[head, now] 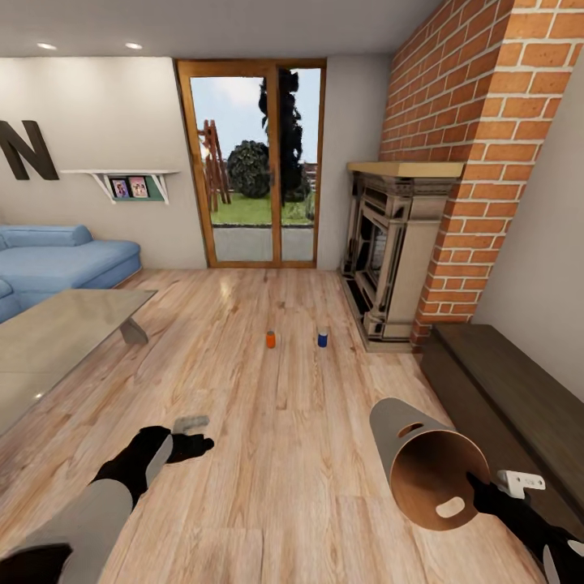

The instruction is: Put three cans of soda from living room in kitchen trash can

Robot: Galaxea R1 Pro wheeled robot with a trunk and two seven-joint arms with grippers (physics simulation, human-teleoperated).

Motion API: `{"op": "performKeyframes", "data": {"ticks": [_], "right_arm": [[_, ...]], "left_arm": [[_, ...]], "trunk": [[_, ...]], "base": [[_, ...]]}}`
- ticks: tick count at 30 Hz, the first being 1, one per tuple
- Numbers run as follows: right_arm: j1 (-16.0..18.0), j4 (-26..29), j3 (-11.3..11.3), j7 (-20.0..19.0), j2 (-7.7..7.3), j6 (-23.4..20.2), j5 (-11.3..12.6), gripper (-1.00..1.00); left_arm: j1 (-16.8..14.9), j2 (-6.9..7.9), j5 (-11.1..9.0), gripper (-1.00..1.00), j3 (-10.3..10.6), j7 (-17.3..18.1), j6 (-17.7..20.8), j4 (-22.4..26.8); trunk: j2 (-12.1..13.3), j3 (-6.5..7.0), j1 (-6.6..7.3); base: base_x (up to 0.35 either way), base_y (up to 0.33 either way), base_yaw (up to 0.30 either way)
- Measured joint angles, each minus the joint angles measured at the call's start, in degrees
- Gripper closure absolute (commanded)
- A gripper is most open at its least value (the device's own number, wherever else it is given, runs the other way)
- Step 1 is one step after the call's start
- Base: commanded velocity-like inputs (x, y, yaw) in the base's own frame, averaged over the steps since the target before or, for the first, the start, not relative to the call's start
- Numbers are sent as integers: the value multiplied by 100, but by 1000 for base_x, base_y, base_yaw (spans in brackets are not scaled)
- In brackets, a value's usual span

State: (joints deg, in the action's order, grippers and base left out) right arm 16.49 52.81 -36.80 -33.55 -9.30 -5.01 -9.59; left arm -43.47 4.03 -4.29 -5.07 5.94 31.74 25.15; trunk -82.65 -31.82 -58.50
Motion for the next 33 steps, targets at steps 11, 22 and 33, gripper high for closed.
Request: {"op": "performKeyframes", "data": {"ticks": [11,22,33], "right_arm": [[0,3,31,9,4,-1,23,100],[80,92,147,36,-6,-15,42,100],[776,125,642,127,21,-112,-4,100]], "left_arm": [[-365,-24,-15,-100,-2,-127,-134,-531],[-382,-26,-19,-100,-10,-157,-152,-555],[-387,-26,-11,-100,-11,-163,-151,-571]], "trunk": [[-441,-198,-242],[-882,-395,-483],[-1323,-593,-725]], "base": [[0,0,0],[0,0,0],[0,0,0]]}}
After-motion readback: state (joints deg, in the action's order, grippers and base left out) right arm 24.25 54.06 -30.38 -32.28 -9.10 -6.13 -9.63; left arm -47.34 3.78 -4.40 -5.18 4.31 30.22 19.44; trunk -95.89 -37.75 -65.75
